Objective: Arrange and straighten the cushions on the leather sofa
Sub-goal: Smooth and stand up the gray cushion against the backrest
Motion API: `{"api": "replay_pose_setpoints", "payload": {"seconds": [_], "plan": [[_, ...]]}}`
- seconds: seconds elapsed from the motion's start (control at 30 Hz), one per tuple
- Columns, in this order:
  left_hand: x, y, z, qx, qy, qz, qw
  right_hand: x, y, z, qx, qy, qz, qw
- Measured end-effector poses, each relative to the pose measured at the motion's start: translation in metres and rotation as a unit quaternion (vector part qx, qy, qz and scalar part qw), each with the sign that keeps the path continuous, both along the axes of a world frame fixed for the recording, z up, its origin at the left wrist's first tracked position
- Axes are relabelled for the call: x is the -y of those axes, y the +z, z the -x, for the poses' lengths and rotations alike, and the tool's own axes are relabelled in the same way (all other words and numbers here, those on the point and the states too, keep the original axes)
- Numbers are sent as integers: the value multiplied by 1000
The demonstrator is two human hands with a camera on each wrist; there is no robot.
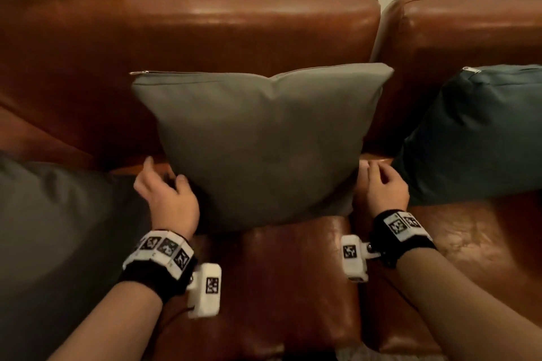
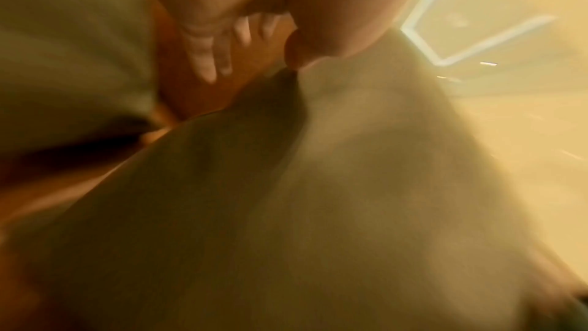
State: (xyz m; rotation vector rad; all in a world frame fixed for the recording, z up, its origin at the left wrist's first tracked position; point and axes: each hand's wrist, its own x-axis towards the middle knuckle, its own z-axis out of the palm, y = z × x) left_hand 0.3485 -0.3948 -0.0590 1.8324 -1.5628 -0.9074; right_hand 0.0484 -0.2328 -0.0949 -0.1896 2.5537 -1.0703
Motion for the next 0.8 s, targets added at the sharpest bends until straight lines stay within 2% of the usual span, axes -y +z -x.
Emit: {"api": "replay_pose_setpoints", "payload": {"seconds": [0.07,0.13,0.2,0.23,0.33,0.37,0.47,0.5,0.57,0.63,0.7,0.8], "plan": [[-22,31,17,45,-120,137,982,4,43,-24,-124,79,112,983],[-34,45,43,142,-253,206,935,19,75,-53,-233,243,152,929],[-26,46,73,241,-337,227,882,48,82,-77,-291,409,102,859],[-16,42,85,280,-360,223,862,65,82,-84,-309,462,50,830],[26,26,97,380,-371,183,828,106,68,-66,-362,507,-106,775],[39,22,91,398,-358,167,828,111,63,-48,-366,493,-141,777],[62,19,64,399,-304,139,854,111,59,10,-306,405,-185,841],[66,22,56,390,-292,126,864,108,60,23,-288,387,-196,854],[69,25,49,388,-278,115,871,103,64,34,-284,368,-210,860],[65,26,51,397,-273,110,869,104,73,18,-302,360,-192,862],[60,24,56,393,-274,113,871,111,84,-20,-332,417,-140,835],[59,22,52,392,-277,116,870,129,79,-89,-344,552,-89,754]]}}
